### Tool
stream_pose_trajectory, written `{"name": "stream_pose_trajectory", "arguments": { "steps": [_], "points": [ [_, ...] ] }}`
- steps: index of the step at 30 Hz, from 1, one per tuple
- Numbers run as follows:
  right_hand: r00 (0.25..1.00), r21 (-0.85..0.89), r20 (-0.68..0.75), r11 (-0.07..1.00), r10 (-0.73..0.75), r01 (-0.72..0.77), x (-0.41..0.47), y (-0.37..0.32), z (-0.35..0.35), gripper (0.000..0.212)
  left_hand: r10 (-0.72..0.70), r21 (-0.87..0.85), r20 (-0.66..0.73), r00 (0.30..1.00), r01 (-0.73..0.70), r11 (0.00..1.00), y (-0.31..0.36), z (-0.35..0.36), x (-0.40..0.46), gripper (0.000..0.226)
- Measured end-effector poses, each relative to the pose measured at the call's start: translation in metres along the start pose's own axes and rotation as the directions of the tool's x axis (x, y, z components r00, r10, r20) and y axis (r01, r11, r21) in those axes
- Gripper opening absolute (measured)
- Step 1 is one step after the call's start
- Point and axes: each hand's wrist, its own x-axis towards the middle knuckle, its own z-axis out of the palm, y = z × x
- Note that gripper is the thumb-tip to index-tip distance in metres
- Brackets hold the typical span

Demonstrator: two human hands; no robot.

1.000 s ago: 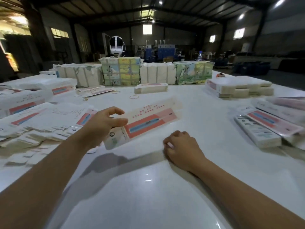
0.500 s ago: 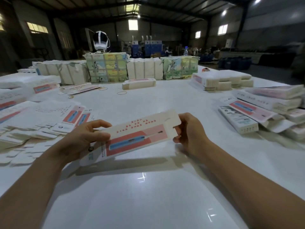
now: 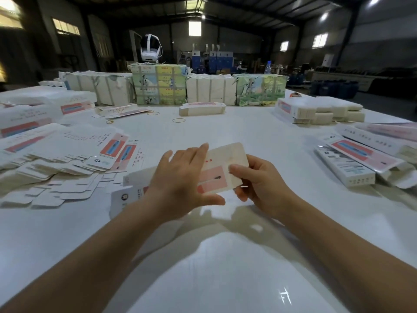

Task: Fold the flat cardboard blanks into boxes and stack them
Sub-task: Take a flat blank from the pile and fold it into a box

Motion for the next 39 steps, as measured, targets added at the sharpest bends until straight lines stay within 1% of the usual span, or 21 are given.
{"name": "stream_pose_trajectory", "arguments": {
  "steps": [2,4,6,9,13,15,18,20,21,23,25,27,29,31,34,36,38,39],
  "points": [
    [1.000,0.044,0.029,0.999,0.011,-0.012,-0.001,-0.003,0.002,0.019,0.034,-0.011,-0.117,0.993,-0.036,0.999,0.001,-0.001,0.000,0.107],
    [0.998,0.134,0.060,0.990,0.033,-0.041,-0.003,-0.004,0.005,0.027,0.074,-0.030,-0.176,0.982,-0.081,0.996,0.000,-0.004,-0.001,0.099],
    [0.996,0.210,0.081,0.977,0.029,-0.046,-0.004,-0.005,0.008,0.030,0.100,-0.040,-0.217,0.971,-0.112,0.993,0.002,-0.006,-0.003,0.095],
    [0.998,0.222,0.058,0.975,-0.007,-0.006,-0.005,-0.007,0.009,0.026,0.112,-0.067,-0.237,0.965,-0.131,0.989,0.004,-0.010,-0.005,0.093],
    [0.998,0.142,0.050,0.989,-0.049,0.042,-0.009,-0.011,0.008,0.031,0.153,-0.072,-0.217,0.964,-0.172,0.982,0.006,-0.014,-0.007,0.090],
    [0.996,0.147,0.086,0.989,-0.017,0.004,-0.011,-0.012,0.009,0.032,0.171,-0.075,-0.204,0.964,-0.189,0.979,0.008,-0.016,-0.009,0.089],
    [0.976,0.239,0.206,0.964,0.068,-0.118,-0.013,-0.017,0.009,0.036,0.189,-0.088,-0.191,0.963,-0.209,0.974,0.010,-0.019,-0.009,0.088],
    [0.965,0.261,0.236,0.949,0.112,-0.174,-0.015,-0.020,0.009,0.038,0.192,-0.074,-0.181,0.965,-0.208,0.975,0.010,-0.021,-0.009,0.088],
    [0.968,0.228,0.218,0.958,0.123,-0.173,-0.015,-0.021,0.008,0.037,0.194,-0.057,-0.174,0.965,-0.206,0.977,0.009,-0.021,-0.009,0.088],
    [0.987,0.066,0.124,0.992,0.101,-0.109,-0.013,-0.021,0.008,0.030,0.206,0.004,-0.155,0.966,-0.208,0.978,0.006,-0.022,-0.008,0.090],
    [1.000,-0.120,0.011,0.993,0.016,-0.015,-0.010,-0.020,0.007,0.027,0.212,0.073,-0.142,0.967,-0.203,0.976,0.005,-0.022,-0.006,0.087],
    [0.997,-0.207,-0.058,0.977,-0.060,0.047,-0.009,-0.019,0.005,0.029,0.208,0.097,-0.147,0.967,-0.195,0.976,0.007,-0.022,-0.003,0.079],
    [0.994,-0.230,-0.073,0.971,-0.076,0.057,-0.008,-0.018,0.003,0.034,0.200,0.098,-0.162,0.966,-0.186,0.978,0.008,-0.022,-0.001,0.074],
    [0.997,-0.238,-0.055,0.971,-0.047,0.032,-0.007,-0.016,0.003,0.038,0.192,0.094,-0.167,0.967,-0.178,0.979,0.007,-0.020,-0.001,0.076],
    [0.999,-0.218,-0.051,0.976,-0.009,-0.002,-0.006,-0.016,0.003,0.033,0.177,0.085,-0.111,0.978,-0.168,0.982,0.004,-0.016,-0.005,0.085],
    [0.997,-0.203,-0.078,0.979,0.006,-0.021,-0.006,-0.017,-0.001,0.029,0.142,0.069,-0.067,0.988,-0.137,0.988,0.000,-0.015,-0.006,0.092],
    [0.994,-0.193,-0.104,0.980,0.030,-0.050,-0.006,-0.018,-0.006,0.025,0.081,0.039,-0.032,0.996,-0.080,0.996,-0.007,-0.013,-0.006,0.093],
    [0.994,-0.184,-0.104,0.981,0.040,-0.059,-0.006,-0.018,-0.007,0.023,0.054,0.012,-0.030,0.998,-0.054,0.998,-0.010,-0.013,-0.006,0.090]
  ]
}}
